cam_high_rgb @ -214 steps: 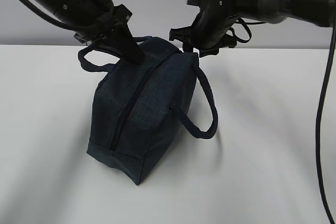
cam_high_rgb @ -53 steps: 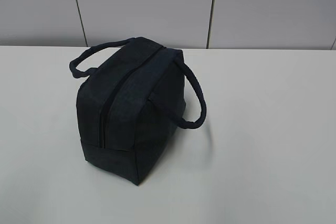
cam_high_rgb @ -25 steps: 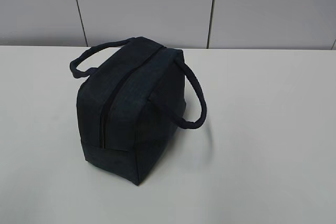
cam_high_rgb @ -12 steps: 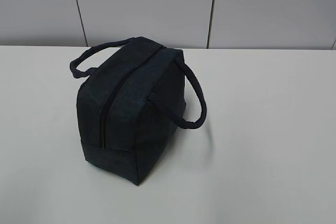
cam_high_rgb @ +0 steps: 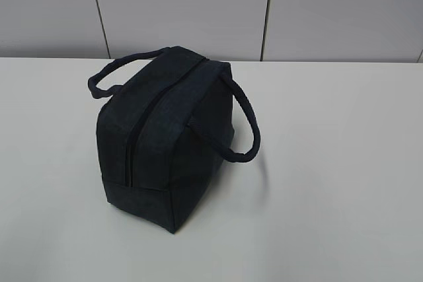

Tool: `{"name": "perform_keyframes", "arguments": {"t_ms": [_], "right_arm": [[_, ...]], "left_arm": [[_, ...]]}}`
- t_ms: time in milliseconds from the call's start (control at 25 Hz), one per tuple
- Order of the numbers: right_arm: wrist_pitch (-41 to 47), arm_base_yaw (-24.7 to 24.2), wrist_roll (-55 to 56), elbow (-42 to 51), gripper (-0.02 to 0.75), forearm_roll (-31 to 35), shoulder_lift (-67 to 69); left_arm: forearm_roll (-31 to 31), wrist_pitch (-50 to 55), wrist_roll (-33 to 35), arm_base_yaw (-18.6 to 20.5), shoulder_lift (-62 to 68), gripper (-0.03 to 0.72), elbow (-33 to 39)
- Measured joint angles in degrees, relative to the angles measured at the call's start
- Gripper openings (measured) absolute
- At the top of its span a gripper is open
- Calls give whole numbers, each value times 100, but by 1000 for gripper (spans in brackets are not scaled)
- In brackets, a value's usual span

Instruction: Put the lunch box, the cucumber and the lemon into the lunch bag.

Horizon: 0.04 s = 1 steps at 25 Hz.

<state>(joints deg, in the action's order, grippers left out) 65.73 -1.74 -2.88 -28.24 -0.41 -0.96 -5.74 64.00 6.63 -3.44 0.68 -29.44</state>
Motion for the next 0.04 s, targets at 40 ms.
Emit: {"name": "perform_keyframes", "arguments": {"t_ms": [40], "right_arm": [[0, 0, 0, 0, 367, 0, 0]], "left_arm": [[0, 0, 0, 0, 0, 239, 0]]}}
